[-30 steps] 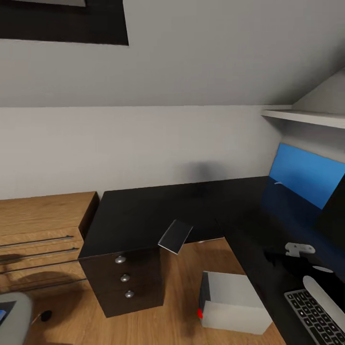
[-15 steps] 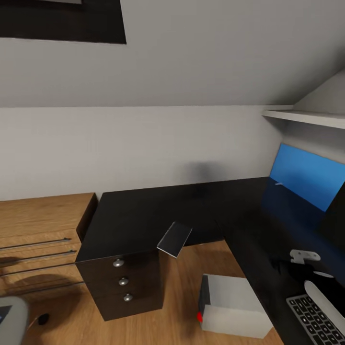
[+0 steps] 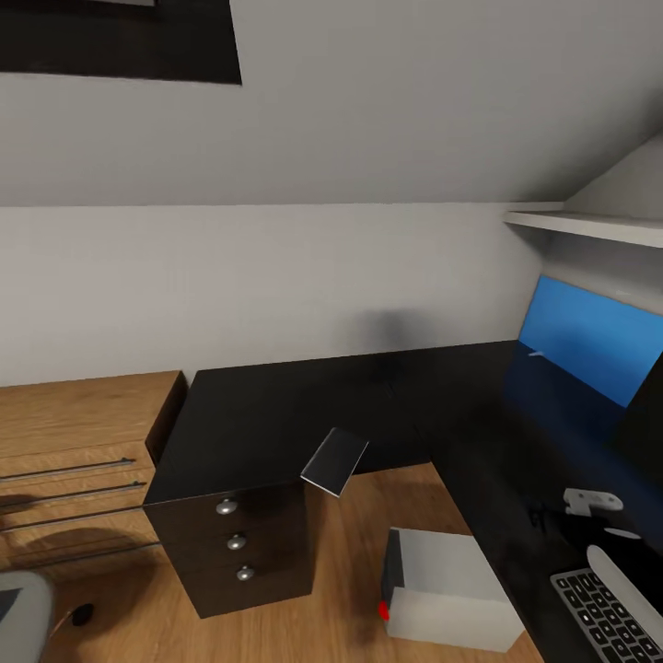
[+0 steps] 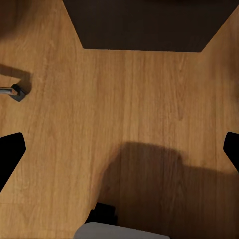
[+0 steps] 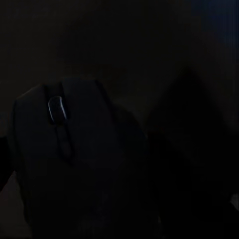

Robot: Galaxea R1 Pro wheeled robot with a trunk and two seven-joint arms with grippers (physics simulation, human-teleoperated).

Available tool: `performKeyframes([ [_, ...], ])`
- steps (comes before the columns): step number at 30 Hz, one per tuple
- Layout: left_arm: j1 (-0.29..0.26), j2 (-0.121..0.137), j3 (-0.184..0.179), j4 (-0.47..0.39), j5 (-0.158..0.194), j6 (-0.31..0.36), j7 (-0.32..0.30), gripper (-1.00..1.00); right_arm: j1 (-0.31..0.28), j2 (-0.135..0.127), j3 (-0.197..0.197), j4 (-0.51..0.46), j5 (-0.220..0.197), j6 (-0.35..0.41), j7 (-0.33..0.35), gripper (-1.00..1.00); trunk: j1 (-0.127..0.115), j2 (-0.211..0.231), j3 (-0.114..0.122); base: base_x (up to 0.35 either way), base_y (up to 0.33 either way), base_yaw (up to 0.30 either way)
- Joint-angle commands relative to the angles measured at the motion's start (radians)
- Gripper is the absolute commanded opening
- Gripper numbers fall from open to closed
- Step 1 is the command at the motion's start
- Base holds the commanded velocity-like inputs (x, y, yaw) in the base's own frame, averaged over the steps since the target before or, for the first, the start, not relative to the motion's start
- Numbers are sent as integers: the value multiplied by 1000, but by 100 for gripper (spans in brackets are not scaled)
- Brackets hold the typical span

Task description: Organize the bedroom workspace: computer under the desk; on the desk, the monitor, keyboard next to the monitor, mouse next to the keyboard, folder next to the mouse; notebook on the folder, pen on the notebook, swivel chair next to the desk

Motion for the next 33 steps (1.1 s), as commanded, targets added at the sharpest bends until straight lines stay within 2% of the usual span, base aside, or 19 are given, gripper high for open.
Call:
performKeyframes([
  [1,-1,2,-8,-1,11,-6,8,100,-1,-1,4,1,-13,0,-12,-100,0,-1,-1,0,0,0],
  [3,-1,2,-8,-1,11,-6,8,100,-2,-1,4,6,-6,0,-12,-100,0,-1,-1,0,0,0],
  [6,-1,2,-8,-1,11,-6,8,100,-3,0,3,11,41,0,-32,-100,0,-1,-1,0,0,0],
  [14,-1,2,-8,-1,11,-6,8,100,-3,1,4,17,64,-1,-53,-100,0,-1,-1,0,0,0],
  [18,-1,2,-8,-1,11,-6,8,100,-7,15,4,32,75,-1,-54,-100,0,-1,-1,0,0,0],
  [26,-1,2,-8,-1,11,-6,8,100,-9,60,4,65,154,-27,-52,-100,0,-1,-1,0,0,0],
  [33,-1,2,-8,-1,11,-6,8,100,-36,69,4,123,167,-39,-51,-100,0,-1,-1,0,0,0],
])
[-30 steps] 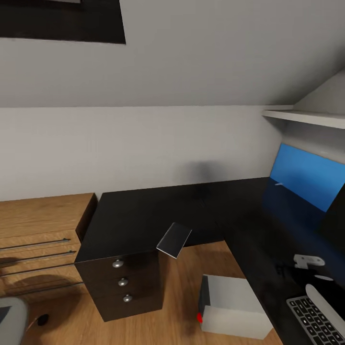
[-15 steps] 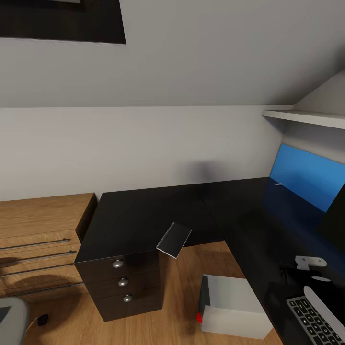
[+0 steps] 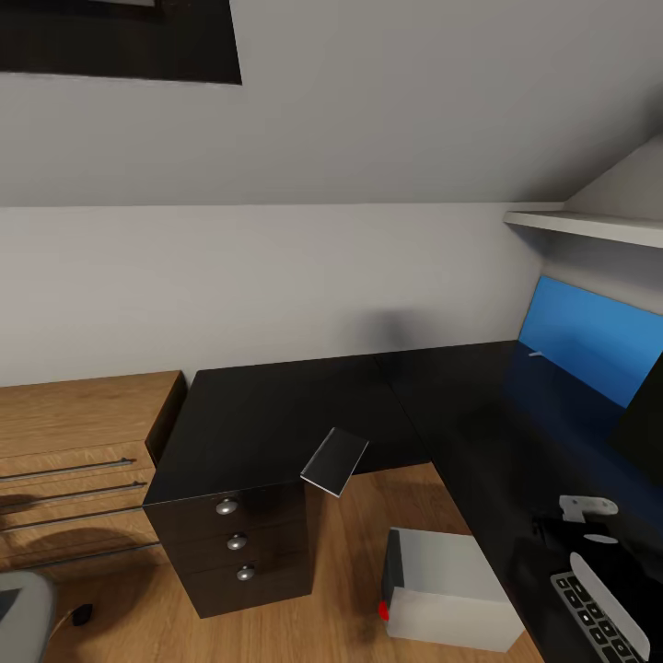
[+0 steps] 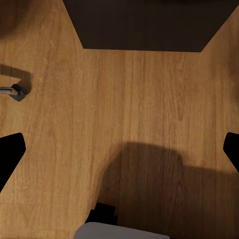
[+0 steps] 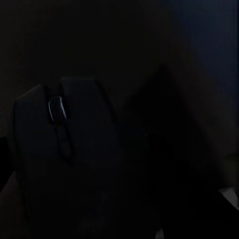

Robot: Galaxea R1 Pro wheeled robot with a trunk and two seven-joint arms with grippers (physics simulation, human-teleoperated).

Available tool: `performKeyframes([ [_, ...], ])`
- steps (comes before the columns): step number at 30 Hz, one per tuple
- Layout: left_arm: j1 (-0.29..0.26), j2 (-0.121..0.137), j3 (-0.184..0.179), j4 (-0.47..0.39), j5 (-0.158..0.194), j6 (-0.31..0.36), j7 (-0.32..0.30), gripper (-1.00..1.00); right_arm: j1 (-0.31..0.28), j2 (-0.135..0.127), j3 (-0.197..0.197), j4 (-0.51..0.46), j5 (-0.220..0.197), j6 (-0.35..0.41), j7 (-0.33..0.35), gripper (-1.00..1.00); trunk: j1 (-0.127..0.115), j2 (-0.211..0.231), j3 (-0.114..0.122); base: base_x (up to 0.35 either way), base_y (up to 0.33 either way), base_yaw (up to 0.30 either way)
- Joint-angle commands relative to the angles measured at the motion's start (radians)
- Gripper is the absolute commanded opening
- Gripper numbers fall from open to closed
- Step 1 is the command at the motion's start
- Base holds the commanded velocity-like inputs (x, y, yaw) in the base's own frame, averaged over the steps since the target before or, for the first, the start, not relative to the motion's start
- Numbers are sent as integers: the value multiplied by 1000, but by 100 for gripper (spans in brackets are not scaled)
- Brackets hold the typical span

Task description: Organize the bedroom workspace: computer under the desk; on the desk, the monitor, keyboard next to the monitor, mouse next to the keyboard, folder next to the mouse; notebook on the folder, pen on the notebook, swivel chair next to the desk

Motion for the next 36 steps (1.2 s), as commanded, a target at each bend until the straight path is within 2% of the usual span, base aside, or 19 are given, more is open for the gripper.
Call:
performKeyframes([
  [1,-1,2,-8,-1,11,-6,8,100,-5,-1,4,4,-13,0,-12,-100,0,-1,-1,0,0,0],
  [8,-1,2,-8,-1,11,-6,8,100,-11,-1,4,14,-12,-2,-12,-100,0,-1,-1,0,0,0],
  [9,-1,2,-8,-1,11,-6,8,100,-11,-1,4,14,-12,-2,-12,100,0,-1,-1,0,0,0],
  [24,-1,2,-8,-1,11,-6,9,100,-11,-1,4,3,-14,-2,-5,100,0,-1,-1,0,0,0],
  [27,-1,2,-8,-1,11,-6,9,100,-11,2,6,-29,-15,-11,-6,100,0,-1,-1,0,0,0],
  [31,-1,2,-8,-1,11,-6,9,100,-11,20,3,-105,-20,-28,-10,100,0,-1,-1,0,0,0],
  [34,-1,2,-8,-1,11,-6,9,100,-11,51,1,-158,-23,-33,-15,100,0,-1,-1,0,0,0],
  [36,-1,2,-8,-1,11,-6,9,100,-11,81,1,-180,-24,-34,-23,100,0,-1,-1,0,0,0],
])
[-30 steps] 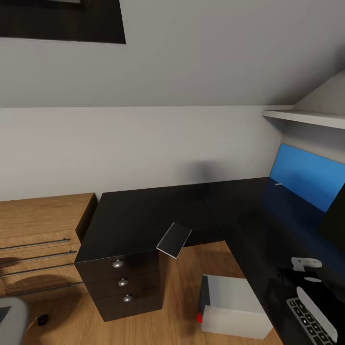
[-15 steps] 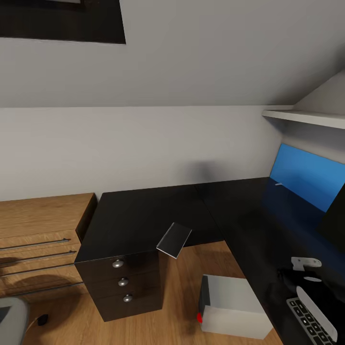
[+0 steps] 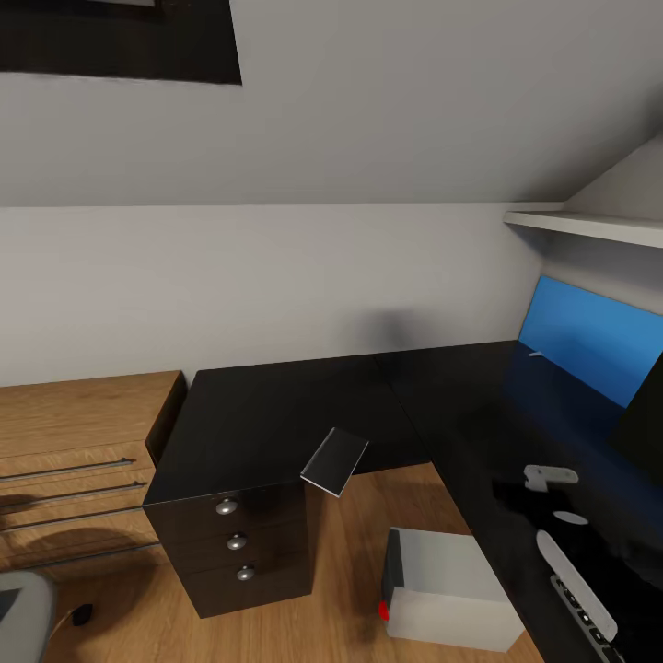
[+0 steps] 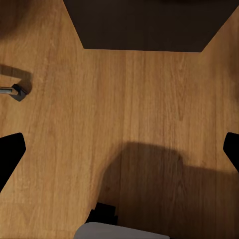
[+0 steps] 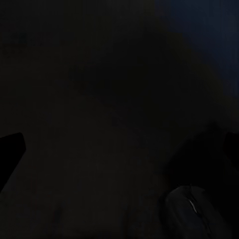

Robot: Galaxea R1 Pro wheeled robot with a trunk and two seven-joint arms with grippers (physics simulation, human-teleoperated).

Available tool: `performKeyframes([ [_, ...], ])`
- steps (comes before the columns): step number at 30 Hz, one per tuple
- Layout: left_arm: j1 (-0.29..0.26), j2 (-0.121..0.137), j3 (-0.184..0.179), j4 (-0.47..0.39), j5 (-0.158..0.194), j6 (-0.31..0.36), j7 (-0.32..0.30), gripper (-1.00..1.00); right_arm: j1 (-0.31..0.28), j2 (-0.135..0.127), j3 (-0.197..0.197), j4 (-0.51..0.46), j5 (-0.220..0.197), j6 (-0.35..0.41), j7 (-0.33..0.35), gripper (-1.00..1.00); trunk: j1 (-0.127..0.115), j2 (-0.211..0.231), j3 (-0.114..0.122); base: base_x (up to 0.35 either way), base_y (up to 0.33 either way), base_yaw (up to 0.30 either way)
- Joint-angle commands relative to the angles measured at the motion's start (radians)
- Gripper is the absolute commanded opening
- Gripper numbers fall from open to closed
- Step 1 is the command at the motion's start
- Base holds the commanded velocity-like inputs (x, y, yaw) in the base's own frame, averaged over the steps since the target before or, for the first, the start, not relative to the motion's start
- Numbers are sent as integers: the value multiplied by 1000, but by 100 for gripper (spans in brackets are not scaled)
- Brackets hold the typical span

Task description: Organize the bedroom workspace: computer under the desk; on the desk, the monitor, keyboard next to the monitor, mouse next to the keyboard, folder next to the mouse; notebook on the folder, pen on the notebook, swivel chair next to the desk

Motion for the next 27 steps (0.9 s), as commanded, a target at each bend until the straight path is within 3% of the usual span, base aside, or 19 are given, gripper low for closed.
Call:
performKeyframes([
  [1,-1,2,-8,-1,11,-6,8,100,-1,10,3,-6,-9,1,-15,100,0,-1,-1,0,0,0],
  [5,-1,2,-8,-1,11,-6,8,100,-1,61,5,-14,-6,-1,-45,100,0,-1,-1,0,0,9],
  [6,-1,2,-8,-1,11,-6,8,100,-1,92,6,-15,-4,-3,-71,100,0,-1,-1,0,0,106],
  [7,-1,2,-8,-1,11,-6,8,100,-1,158,9,-15,5,-5,-140,100,0,-1,-1,0,0,202],
  [9,-1,2,-8,-1,11,-6,8,100,0,191,11,-13,15,-5,-176,100,0,-1,-1,0,0,221],
  [10,-1,2,-8,-1,11,-6,8,100,0,223,17,-7,31,-6,-209,100,0,-1,-1,0,0,243],
  [12,-1,2,-8,-1,11,-6,8,100,0,253,27,0,53,-6,-235,100,0,-1,-1,0,0,251],
  [13,-1,2,-8,-1,11,-6,8,100,1,314,61,24,125,-15,-276,100,0,-1,-1,0,0,265],
  [22,-1,2,-8,-1,11,-6,8,100,2,419,141,132,256,-121,-310,100,0,-1,-1,0,0,271],
  [27,-1,2,-8,-1,12,-6,8,100,2,453,180,187,306,-188,-363,100,0,-1,-1,0,0,274],
])
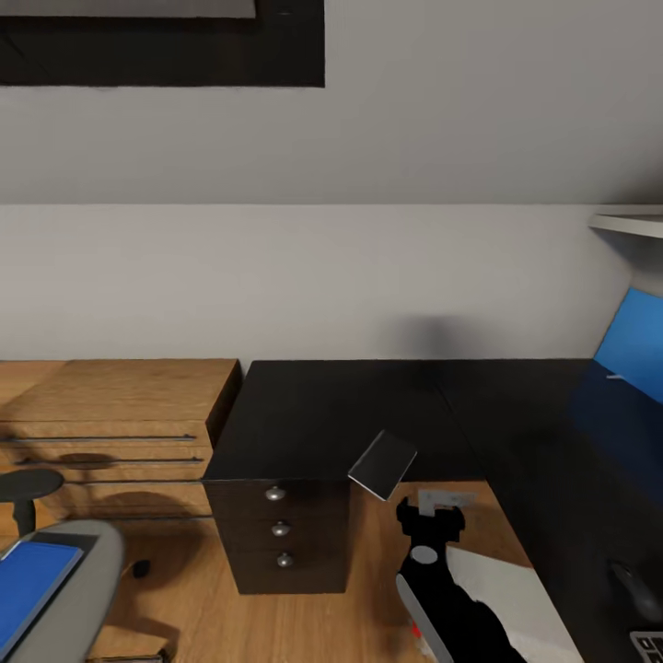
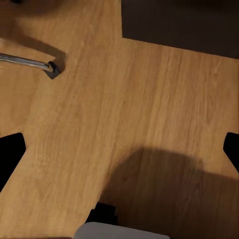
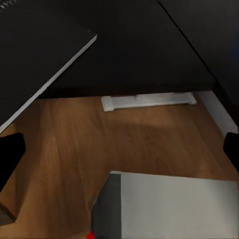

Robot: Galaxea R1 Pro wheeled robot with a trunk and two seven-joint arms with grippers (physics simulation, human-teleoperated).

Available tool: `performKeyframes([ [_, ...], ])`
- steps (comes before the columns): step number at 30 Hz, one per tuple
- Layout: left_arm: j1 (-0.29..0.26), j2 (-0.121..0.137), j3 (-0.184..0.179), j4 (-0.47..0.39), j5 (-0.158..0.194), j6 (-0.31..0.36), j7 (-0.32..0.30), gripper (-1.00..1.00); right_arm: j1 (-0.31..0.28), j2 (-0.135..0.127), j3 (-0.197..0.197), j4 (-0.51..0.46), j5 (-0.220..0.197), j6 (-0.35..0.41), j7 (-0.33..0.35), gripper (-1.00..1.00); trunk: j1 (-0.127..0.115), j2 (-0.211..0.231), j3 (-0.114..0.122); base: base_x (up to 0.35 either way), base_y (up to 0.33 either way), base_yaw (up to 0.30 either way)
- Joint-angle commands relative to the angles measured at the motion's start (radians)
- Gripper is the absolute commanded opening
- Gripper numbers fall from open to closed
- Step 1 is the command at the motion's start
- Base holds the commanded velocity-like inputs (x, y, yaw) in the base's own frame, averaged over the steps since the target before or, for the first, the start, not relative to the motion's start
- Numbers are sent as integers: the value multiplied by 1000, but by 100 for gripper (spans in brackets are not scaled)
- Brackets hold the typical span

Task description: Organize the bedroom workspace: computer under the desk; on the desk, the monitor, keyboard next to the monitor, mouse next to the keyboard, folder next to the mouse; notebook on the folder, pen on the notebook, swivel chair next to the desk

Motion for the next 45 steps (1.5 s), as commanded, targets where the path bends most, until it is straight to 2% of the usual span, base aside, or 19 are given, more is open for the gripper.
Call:
performKeyframes([
  [1,-1,1,-8,0,11,-6,8,100,-1,4,12,6,2,-5,-19,100,0,-1,-1,0,0,275],
  [4,-1,1,-8,0,11,-6,8,100,-1,20,64,31,22,-48,-70,100,0,-1,-1,0,0,275],
  [5,-1,1,-8,0,11,-6,8,100,-1,30,170,64,33,-108,-132,100,0,-1,-1,0,0,275],
  [8,-1,1,-8,0,11,-6,8,100,-1,34,253,87,37,-154,-163,100,0,-1,-1,0,0,276],
  [9,-1,1,-8,0,11,-6,8,100,-1,37,313,104,38,-188,-182,100,0,-1,-1,0,0,276],
  [13,-1,1,-8,0,11,-6,8,100,-1,44,441,136,41,-252,-227,100,0,-1,-2,0,0,276],
  [17,-1,1,-8,0,11,-6,8,100,-1,52,560,166,43,-308,-279,100,0,-1,-4,0,0,276],
  [22,-1,1,-8,0,11,-6,8,100,-1,60,679,197,59,-366,-357,100,0,-1,-6,0,0,275],
  [26,-1,1,-8,0,11,-6,8,100,-1,64,716,206,78,-384,-388,100,0,-1,-7,0,0,275],
  [29,-1,1,-8,0,11,-6,8,100,-1,66,724,211,83,-388,-395,100,0,-1,-9,0,0,275],
  [45,-1,1,-8,0,11,-6,8,100,-1,102,732,298,92,-405,-403,100,0,-1,-16,0,0,275],
])
